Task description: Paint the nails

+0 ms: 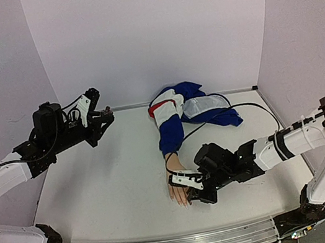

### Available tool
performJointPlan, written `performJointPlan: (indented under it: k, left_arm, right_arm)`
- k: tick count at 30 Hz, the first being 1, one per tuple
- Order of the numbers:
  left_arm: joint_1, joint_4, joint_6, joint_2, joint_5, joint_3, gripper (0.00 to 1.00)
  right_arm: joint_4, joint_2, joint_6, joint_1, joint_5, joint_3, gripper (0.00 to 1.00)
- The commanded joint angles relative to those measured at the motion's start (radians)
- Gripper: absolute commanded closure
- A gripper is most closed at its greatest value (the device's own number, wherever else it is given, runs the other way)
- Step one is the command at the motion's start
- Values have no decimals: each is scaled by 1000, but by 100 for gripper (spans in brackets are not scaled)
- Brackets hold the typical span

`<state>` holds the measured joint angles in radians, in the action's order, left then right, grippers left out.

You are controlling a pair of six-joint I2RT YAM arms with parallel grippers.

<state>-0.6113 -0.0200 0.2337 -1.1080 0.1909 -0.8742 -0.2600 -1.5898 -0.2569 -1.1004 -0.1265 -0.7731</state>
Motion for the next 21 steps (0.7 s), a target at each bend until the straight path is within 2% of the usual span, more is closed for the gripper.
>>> performJointPlan:
  k: [1,21]
  left_arm:
    - [7,-67,-11,14,19,-29,100]
    - [7,-66,-15,15,22,-30,100]
  right_arm:
    - [34,-12,11,-7,-6,-26,100]
    - [62,-19,16,-10,-21,-37,100]
